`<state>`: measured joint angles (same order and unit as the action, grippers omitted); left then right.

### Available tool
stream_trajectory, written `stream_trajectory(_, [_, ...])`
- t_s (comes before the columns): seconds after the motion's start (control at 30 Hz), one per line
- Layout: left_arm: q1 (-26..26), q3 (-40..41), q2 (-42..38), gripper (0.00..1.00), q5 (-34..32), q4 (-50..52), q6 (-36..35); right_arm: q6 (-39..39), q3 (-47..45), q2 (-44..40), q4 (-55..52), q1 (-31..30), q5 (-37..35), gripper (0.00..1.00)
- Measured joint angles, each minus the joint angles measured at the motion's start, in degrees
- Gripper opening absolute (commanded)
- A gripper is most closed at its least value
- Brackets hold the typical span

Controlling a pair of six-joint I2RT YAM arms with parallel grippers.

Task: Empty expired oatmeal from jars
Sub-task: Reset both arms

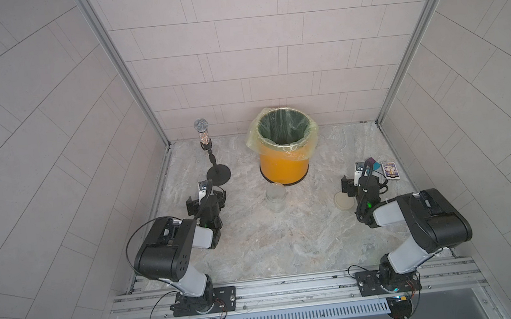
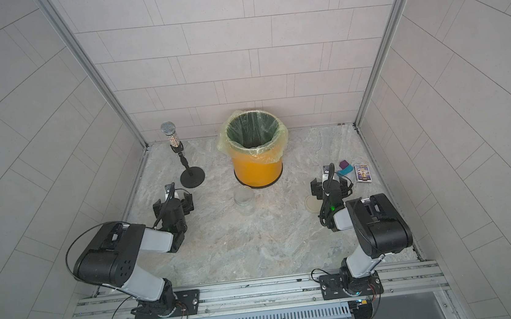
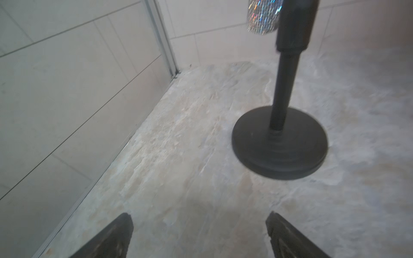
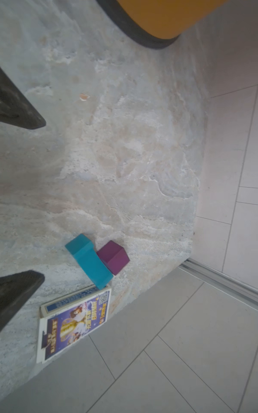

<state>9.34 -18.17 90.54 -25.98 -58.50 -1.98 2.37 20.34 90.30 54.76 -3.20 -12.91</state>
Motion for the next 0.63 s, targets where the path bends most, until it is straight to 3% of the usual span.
stream_trajectory(0.63, [-0.4,-0.6,1.2,1.00,2.4,-2.0,-0.4,0.8,0.2,0.0,1.1,0.0,-1.5,0.99])
